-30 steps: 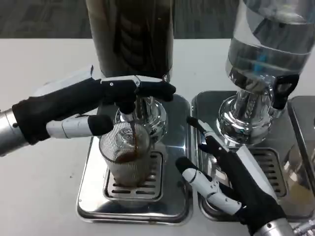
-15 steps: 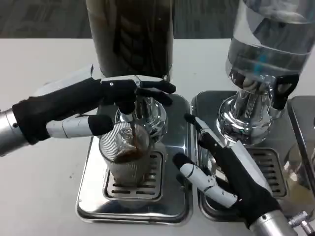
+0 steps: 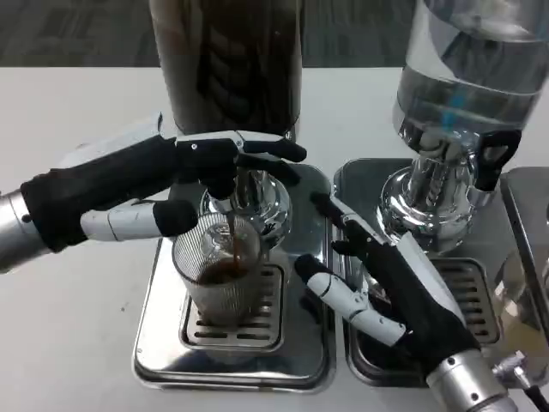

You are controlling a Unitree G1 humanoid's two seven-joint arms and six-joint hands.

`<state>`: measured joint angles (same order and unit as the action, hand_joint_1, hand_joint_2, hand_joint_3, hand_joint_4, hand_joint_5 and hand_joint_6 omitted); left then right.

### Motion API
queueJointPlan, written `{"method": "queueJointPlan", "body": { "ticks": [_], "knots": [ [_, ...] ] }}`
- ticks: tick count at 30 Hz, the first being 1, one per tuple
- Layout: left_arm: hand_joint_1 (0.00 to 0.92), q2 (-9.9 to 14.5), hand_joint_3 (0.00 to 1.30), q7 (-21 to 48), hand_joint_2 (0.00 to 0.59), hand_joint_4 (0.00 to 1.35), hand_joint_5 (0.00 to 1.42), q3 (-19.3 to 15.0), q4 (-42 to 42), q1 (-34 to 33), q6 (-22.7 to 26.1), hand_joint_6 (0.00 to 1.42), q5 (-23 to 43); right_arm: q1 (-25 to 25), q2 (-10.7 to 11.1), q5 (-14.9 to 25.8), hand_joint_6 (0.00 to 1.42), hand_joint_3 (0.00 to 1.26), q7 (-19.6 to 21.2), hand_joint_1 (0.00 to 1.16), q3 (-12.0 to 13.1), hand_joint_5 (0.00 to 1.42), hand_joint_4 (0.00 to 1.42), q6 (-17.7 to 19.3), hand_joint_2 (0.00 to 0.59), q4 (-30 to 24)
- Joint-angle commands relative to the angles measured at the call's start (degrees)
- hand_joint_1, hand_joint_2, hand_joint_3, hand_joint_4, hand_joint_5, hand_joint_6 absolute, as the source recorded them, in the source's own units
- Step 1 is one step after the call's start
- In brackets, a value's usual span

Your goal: Grasp the cup under the faucet to collect the drink, then remove the cup.

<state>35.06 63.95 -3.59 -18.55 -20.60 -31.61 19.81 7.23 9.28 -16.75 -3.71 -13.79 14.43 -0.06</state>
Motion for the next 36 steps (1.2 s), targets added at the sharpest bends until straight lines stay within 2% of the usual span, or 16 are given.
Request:
{"method": "queueJointPlan", "body": {
  "ticks": [1, 7, 14, 16, 18, 20, 23, 24, 26, 29, 35, 36],
  "knots": [
    [0.0, 0.91, 0.19, 0.96, 0.012, 0.23, 0.16, 0.88, -0.18, 1.15, -0.14, 0.11, -1.51, -1.51, -0.66, 1.06, 0.19, 0.12, -0.04, 0.24, -0.07, 0.09, 0.13, 1.43, 0.173, 1.65],
    [0.0, 0.87, 0.17, 0.88, 0.012, 0.26, 0.16, 0.97, -0.09, 1.31, -0.21, 0.11, -1.59, -3.41, -0.9, 1.2, 0.21, 0.14, -0.01, 0.21, -0.08, 0.12, 0.14, 2.46, 0.165, 3.68],
    [0.0, 1.06, 0.14, 0.9, 0.012, 0.31, 0.14, 1.03, 0.4, 1.59, -0.18, 0.11, -1.45, -5.65, -1.33, 1.32, 0.21, 0.15, 0.28, 0.14, 0.05, 0.12, 0.14, 3.54, 0.124, 6.32],
    [0.0, 1.11, 0.14, 0.84, 0.012, 0.31, 0.14, 0.99, 0.63, 1.71, -0.13, 0.11, -1.39, -6.29, -1.53, 1.56, 0.21, 0.16, 0.13, 0.1, 0.12, 0.12, 0.15, 3.83, 0.114, 7.11],
    [0.0, 1.22, 0.14, 0.76, 0.012, 0.28, 0.13, 0.9, 0.88, 1.89, -0.05, 0.11, -1.34, -6.73, -1.73, 1.66, 0.21, 0.16, 0.13, 0.01, 0.15, 0.12, 0.15, 4.21, 0.1, 7.72],
    [0.0, 1.3, 0.14, 0.65, 0.012, 0.28, 0.13, 0.85, 1.07, 2.04, 0.03, 0.11, -1.3, -7.1, -1.97, 1.74, 0.21, 0.17, 0.08, 0.0, 0.14, 0.12, 0.15, 4.51, 0.333, 8.27],
    [0.0, 1.46, 0.14, 0.47, 0.012, 0.28, 0.13, 0.79, 1.38, 2.25, 0.17, 0.11, -1.26, -7.34, -2.2, 1.61, 0.21, 0.17, 0.18, 0.0, 0.09, 0.13, 0.15, 4.8, 0.482, 8.41],
    [0.0, 1.51, 0.14, 0.4, 0.012, 0.28, 0.13, 0.79, 1.45, 2.29, 0.2, 0.11, -1.24, -7.57, -2.32, 1.7, 0.21, 0.18, 0.11, 0.0, 0.07, 0.14, 0.17, 4.87, 0.506, 8.65],
    [0.0, 1.63, 0.14, 0.3, 0.012, 0.28, 0.13, 0.77, 1.55, 2.35, 0.29, 0.11, -1.22, -8.09, -2.47, 1.73, 0.22, 0.18, -0.08, 0.0, -0.06, 0.14, 0.17, 4.95, 0.51, 9.15],
    [0.0, 1.76, 0.13, 0.2, 0.012, 0.33, 0.13, 0.76, 1.64, 2.41, 0.36, 0.11, -1.18, -8.46, -2.57, 1.88, 0.23, 0.19, -0.35, 0.0, -0.22, 0.15, 0.17, 5.14, 0.465, 9.49],
    [0.0, 1.93, 0.14, 0.03, 0.012, 0.36, 0.13, 0.65, 1.66, 2.52, 0.43, 0.12, -1.22, -9.33, -2.81, 2.05, 0.23, 0.19, -0.38, 0.0, -0.34, 0.15, 0.17, 5.13, 0.467, 10.5],
    [0.0, 1.95, 0.14, 0.02, 0.012, 0.37, 0.13, 0.64, 1.65, 2.55, 0.44, 0.12, -1.21, -9.51, -2.85, 2.09, 0.22, 0.19, -0.43, 0.0, -0.36, 0.15, 0.17, 5.11, 0.435, 10.67]
  ]
}}
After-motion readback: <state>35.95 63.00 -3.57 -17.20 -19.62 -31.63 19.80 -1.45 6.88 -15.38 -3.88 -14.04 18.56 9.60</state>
